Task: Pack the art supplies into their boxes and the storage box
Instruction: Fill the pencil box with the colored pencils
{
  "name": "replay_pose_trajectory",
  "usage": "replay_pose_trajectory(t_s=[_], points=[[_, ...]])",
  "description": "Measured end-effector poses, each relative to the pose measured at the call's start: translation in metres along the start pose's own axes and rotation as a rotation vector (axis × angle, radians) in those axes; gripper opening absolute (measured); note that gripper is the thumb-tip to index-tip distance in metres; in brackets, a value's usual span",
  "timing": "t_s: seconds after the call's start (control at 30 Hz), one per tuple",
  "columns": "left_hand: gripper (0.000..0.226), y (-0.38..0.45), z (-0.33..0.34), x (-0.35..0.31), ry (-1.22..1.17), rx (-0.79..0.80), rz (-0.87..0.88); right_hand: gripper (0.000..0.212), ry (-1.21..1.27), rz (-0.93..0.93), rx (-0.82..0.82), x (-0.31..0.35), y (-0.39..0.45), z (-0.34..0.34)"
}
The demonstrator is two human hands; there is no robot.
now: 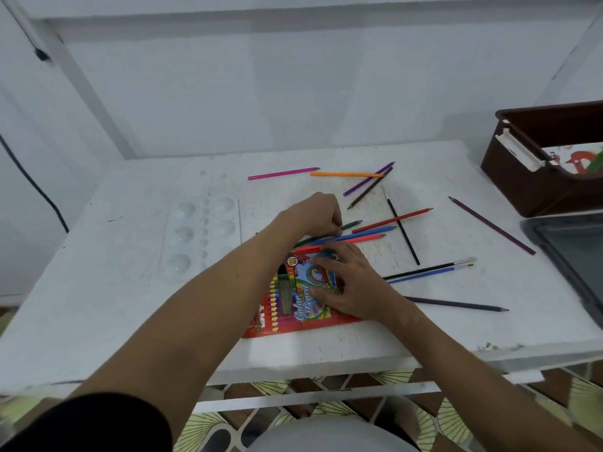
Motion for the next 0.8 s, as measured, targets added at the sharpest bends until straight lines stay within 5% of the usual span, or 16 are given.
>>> replay_pose_trajectory(t_s=[0.17, 0.37, 0.6, 0.8], points=[[0.024, -0.016, -0.022, 0.009, 0.034, -0.075, -0.078, 0.063, 0.01, -0.006, 0.018, 0.0, -0.001, -0.002], [0.02, -0.096, -0.092, 0.022, 0.004, -0.376, -0.281, 0.068, 0.02, -0.025, 0.012, 0.0, -0.001, -0.003], [0.021, -0.201, -0.071, 0.038, -0.719, -0.687, -0.506, 0.07, 0.024, -0.042, -0.011, 0.001, 0.0, -0.003], [0.027, -0.232, -0.023, 0.055, -0.949, -0.73, -0.667, 0.071, 0.026, -0.043, -0.025, 0.002, 0.0, -0.003]])
Point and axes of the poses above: each hand's wrist, its own y-axis towards the middle knuckle, its own z-axis out of the palm, x = y × z, the point moved 1 cm from there along y, towards the middle knuckle, and after that the axes turned 11 degrees about z, right-handed, at the moved point
